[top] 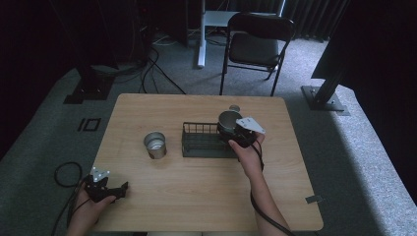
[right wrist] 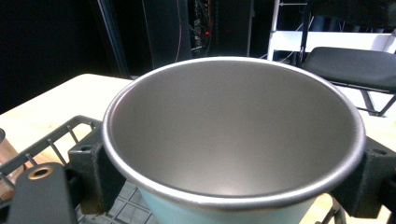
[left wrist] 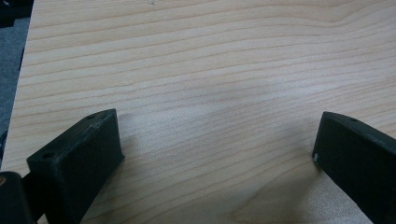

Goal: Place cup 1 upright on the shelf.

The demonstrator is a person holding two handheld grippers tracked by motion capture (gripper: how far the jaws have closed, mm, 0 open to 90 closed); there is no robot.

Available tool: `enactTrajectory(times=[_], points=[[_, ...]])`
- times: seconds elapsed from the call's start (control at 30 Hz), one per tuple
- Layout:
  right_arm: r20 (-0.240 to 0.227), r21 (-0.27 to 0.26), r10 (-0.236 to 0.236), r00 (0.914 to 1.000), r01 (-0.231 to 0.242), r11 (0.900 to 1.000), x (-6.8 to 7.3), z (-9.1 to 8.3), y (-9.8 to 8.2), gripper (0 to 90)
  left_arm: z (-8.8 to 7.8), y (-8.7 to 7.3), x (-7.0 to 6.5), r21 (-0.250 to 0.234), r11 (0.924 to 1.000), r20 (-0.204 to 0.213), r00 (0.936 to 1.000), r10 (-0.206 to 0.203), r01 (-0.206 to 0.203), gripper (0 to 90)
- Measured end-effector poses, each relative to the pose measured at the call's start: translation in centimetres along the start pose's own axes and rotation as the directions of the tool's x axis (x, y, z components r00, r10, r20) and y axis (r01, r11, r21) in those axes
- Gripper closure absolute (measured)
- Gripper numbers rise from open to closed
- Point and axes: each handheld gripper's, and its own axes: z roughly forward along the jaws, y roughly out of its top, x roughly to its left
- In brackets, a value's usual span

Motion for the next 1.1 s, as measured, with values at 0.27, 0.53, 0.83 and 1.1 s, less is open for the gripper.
enactTrajectory(times=[0.27, 0.53, 0.83, 1.1], points=[[0.023, 0.006, -0.021, 0.9995, 0.02, 1.0, 0.1, 0.3, -0.6, 12.7, 0.0, 0.0, 0.0, 0.0, 1.0, 0.0, 1.0, 0.0, 0.0, 1.8], [0.022, 0.008, -0.01, 0.9997, 0.01, 1.0, 0.2, 0.5, -1.4, 12.7, 0.0, 0.0, 0.0, 0.001, 1.0, 0.0, 1.0, 0.001, -0.001, 1.8], [0.022, 0.005, -0.002, 0.9998, 0.002, 1.0, 0.2, 0.5, -1.5, 12.7, 0.0, 0.0, 0.0, 0.001, 1.0, 0.0, 1.0, 0.001, -0.001, 1.8], [-0.018, 0.017, -0.015, 0.9997, 0.015, 1.0, -0.1, 0.3, -1.5, 12.3, 0.0, 0.0, 0.0, 0.001, 1.0, 0.0, 1.0, 0.001, -0.001, 1.8]])
